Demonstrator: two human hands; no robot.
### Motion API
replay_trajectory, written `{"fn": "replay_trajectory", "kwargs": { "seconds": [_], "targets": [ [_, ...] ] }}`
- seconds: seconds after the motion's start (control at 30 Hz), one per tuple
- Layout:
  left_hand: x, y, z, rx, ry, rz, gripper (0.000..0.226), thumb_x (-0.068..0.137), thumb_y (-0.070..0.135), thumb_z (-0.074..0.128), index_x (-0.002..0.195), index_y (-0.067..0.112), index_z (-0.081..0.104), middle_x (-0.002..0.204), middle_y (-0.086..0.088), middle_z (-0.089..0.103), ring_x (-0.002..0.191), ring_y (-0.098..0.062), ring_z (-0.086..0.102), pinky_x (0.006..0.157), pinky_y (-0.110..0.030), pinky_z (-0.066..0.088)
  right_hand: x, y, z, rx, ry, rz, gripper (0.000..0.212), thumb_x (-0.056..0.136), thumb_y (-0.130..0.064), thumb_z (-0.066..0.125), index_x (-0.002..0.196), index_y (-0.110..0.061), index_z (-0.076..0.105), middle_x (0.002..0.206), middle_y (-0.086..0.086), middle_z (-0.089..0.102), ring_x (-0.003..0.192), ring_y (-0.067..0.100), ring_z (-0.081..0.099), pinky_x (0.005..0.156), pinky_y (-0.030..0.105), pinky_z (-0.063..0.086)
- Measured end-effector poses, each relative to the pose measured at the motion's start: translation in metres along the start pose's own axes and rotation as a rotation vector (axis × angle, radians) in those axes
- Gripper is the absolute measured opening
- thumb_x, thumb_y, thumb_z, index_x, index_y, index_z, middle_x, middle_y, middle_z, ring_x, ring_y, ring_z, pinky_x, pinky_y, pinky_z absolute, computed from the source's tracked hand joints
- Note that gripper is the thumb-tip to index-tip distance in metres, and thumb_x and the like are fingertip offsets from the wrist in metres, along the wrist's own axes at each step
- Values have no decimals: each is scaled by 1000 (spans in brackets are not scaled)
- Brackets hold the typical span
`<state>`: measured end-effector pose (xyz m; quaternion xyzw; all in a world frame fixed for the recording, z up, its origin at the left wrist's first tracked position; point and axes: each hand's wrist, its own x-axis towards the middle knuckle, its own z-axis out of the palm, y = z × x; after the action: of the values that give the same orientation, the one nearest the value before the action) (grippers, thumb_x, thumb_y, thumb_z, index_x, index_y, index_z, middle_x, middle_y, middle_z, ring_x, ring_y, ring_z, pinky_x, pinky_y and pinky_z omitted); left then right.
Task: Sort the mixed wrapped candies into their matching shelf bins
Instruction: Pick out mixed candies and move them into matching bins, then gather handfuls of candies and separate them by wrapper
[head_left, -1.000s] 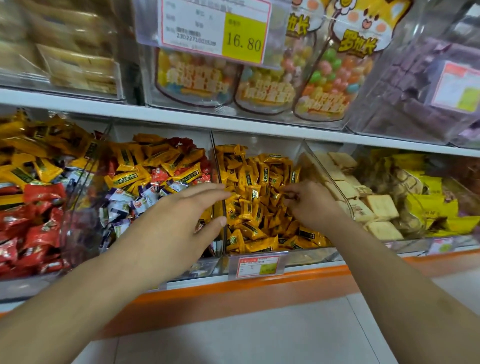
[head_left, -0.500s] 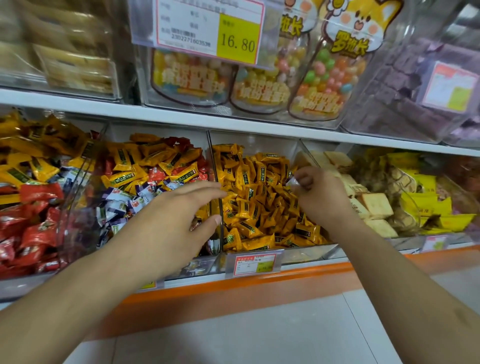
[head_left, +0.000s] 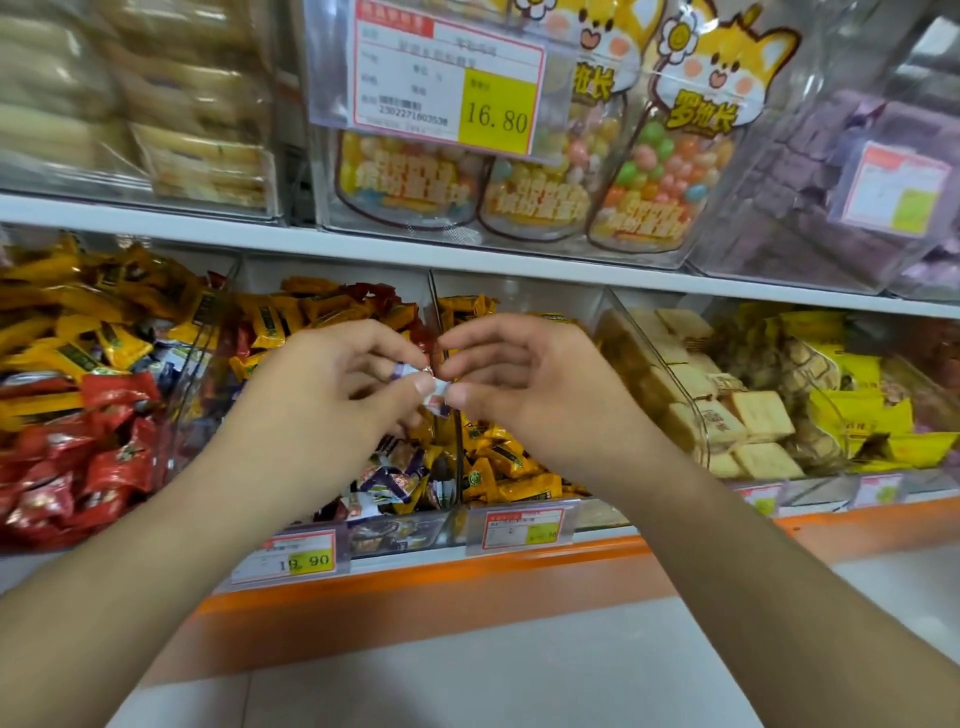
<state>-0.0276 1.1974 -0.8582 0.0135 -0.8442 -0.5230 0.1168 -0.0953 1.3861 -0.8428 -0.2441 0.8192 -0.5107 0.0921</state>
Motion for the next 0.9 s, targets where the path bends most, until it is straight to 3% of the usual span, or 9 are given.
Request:
{"fn": "replay_trajectory", "kwargs": {
  "seconds": [0.1, 0.17, 0.23, 0.37, 0.43, 0.5, 0.67, 0.8, 0.9],
  "targets": [
    [3, -8, -16, 221, 166, 5, 6, 91, 35, 73, 90, 37, 67, 84, 15, 72, 79, -4, 70, 83, -39, 59, 5, 11, -9, -41, 142, 49, 17, 94, -9, 74, 108, -20, 75, 97, -1, 77, 92, 11, 74, 86, 37, 63],
    [5, -12, -26, 437, 186, 7, 8, 95, 38, 67, 103, 40, 66, 110, 12, 71, 64, -3, 64, 66, -25, 51, 8, 22, -15, -138, 184, 50, 16, 96, -10, 71, 106, -22, 74, 98, -4, 76, 94, 7, 71, 90, 38, 61],
    [8, -19, -33, 547, 146, -39, 25, 97, 37, 64, 122, 38, 63, 132, 3, 65, 49, -8, 57, 55, -18, 38, 8, 30, -14, -245, 175, 18, 20, 96, -9, 70, 107, -24, 73, 101, -8, 73, 96, 4, 69, 91, 34, 60],
    [1, -21, -43, 571, 97, -44, 34, 98, 33, 63, 132, 35, 60, 140, 8, 59, 70, -7, 57, 68, -11, 38, 11, 27, 0, -385, 157, -70, 24, 95, -9, 69, 110, -27, 71, 102, -15, 70, 100, 0, 65, 88, 22, 56],
    [-6, -21, -47, 573, 60, -24, 35, 100, 32, 61, 135, 35, 58, 143, 11, 56, 102, -10, 64, 83, -12, 40, 13, 20, 10, -440, 155, -108, 25, 94, -9, 70, 108, -29, 71, 101, -18, 69, 100, -2, 64, 87, 19, 55],
    [-15, -25, -54, 591, 26, 3, 37, 101, 32, 59, 138, 34, 56, 145, 13, 52, 125, -10, 53, 94, -17, 36, 15, 11, 21, -472, 134, -141, 26, 93, -9, 71, 107, -31, 71, 101, -20, 69, 100, -3, 63, 88, 18, 54],
    [-34, -38, -89, 630, 34, 26, 37, 102, 29, 58, 139, 35, 54, 140, 18, 51, 113, -6, 50, 95, -12, 31, 20, -9, 52, -510, 55, -156, 26, 94, -15, 72, 112, -34, 70, 103, -22, 66, 98, -10, 59, 80, 1, 44],
    [-45, -49, -118, 624, 92, 7, 36, 102, 30, 57, 138, 36, 55, 148, 15, 49, 139, -8, 43, 111, -24, 35, 26, -29, 82, -489, 1, -172, 26, 96, -16, 70, 114, -35, 66, 108, -23, 63, 103, -4, 59, 92, 20, 51],
    [-48, -58, -135, 634, 157, -32, 36, 102, 29, 58, 137, 36, 56, 146, 12, 52, 124, -12, 54, 99, -21, 40, 29, -39, 105, -471, -19, -179, 24, 98, -18, 69, 117, -32, 67, 112, -21, 62, 107, -2, 58, 95, 25, 52]
  ]
}}
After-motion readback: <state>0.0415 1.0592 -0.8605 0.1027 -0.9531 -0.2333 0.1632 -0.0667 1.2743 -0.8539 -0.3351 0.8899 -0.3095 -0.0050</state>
